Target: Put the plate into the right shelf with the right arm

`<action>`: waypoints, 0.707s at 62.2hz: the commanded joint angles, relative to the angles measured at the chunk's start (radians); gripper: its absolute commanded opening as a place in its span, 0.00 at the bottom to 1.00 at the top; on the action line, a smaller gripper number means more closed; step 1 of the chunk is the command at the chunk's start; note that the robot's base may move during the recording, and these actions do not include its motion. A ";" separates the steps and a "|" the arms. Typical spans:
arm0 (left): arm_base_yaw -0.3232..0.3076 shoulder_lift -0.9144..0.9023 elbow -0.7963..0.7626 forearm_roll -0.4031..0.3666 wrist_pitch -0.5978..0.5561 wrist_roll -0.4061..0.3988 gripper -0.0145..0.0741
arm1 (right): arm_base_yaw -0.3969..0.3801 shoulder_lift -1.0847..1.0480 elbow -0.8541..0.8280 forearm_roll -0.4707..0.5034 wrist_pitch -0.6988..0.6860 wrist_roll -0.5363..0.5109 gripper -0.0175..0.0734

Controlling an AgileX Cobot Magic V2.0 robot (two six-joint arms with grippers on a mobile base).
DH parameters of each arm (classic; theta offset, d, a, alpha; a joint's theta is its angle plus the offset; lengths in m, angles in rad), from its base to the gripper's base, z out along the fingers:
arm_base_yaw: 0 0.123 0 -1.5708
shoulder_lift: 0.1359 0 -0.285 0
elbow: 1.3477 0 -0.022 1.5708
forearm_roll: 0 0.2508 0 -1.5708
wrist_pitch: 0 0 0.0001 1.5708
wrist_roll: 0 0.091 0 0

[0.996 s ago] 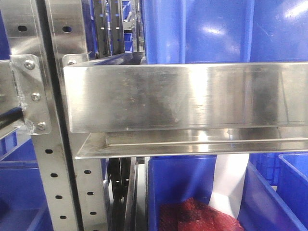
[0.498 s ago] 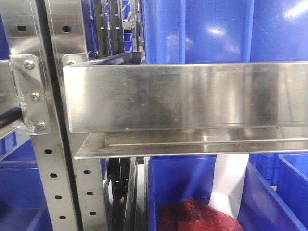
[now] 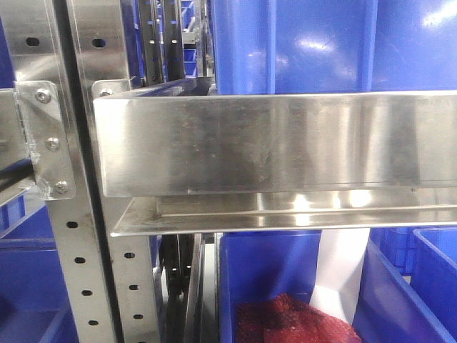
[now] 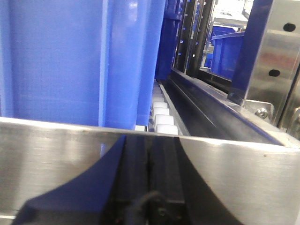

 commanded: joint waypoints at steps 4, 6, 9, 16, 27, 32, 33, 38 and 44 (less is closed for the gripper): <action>-0.002 -0.011 0.009 0.000 -0.090 -0.006 0.11 | -0.005 0.092 -0.105 -0.102 -0.041 -0.002 0.25; -0.002 -0.011 0.009 0.000 -0.090 -0.006 0.11 | -0.005 0.117 -0.117 -0.105 -0.037 -0.002 0.25; -0.002 -0.011 0.009 0.000 -0.090 -0.006 0.11 | -0.011 0.149 -0.128 -0.108 -0.037 -0.002 0.25; -0.002 -0.011 0.009 0.000 -0.090 -0.006 0.11 | -0.049 0.210 -0.130 -0.108 -0.038 0.003 0.25; -0.002 -0.011 0.009 0.000 -0.090 -0.006 0.11 | -0.114 0.298 -0.130 -0.105 -0.037 0.040 0.25; -0.002 -0.011 0.009 0.000 -0.090 -0.006 0.11 | -0.114 0.332 -0.130 -0.105 -0.038 0.041 0.25; -0.002 -0.011 0.009 0.000 -0.090 -0.006 0.11 | -0.114 0.338 -0.130 -0.105 -0.038 0.041 0.25; -0.002 -0.011 0.009 0.000 -0.090 -0.006 0.11 | -0.114 0.374 -0.130 -0.105 -0.034 0.041 0.25; -0.002 -0.011 0.009 0.000 -0.090 -0.006 0.11 | -0.114 0.410 -0.130 -0.105 -0.022 0.041 0.25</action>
